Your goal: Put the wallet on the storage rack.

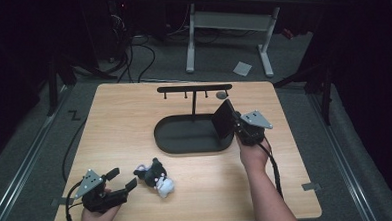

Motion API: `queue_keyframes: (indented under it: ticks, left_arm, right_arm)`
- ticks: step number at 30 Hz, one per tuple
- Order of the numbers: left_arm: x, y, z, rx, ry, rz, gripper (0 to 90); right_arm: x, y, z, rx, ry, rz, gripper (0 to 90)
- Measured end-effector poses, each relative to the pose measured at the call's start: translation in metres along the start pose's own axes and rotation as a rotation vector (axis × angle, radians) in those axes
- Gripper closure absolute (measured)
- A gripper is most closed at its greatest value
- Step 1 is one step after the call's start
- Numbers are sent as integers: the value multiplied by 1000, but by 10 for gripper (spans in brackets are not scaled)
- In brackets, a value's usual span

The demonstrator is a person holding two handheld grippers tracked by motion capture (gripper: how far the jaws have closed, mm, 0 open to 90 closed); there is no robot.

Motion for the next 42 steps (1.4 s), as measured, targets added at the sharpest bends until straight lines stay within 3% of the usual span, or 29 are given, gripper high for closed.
queue_keyframes:
  ticks: [23, 34, 42]
  left_arm:
    - [3, -1, 1, -5, 7, 0, 190]
    - [1, 0, -1, -12, 2, 1, 189]
    - [1, -1, -2, -12, 0, 3, 190]
  right_arm:
    - [-9, -17, 2, -3, -16, 23, 814]
    - [-9, -17, 17, -70, 73, -23, 774]
    - [-12, -16, 35, -80, 103, -33, 774]
Point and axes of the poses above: each handheld gripper's, and its own axes: x roughly backward along the jaws, y roughly out of its top, z roughly to its left, the point moved 2 cm from there along -x, roughly forward along the jaws, and after that the axes turned 2 degrees about -z, right-handed, at the moved point
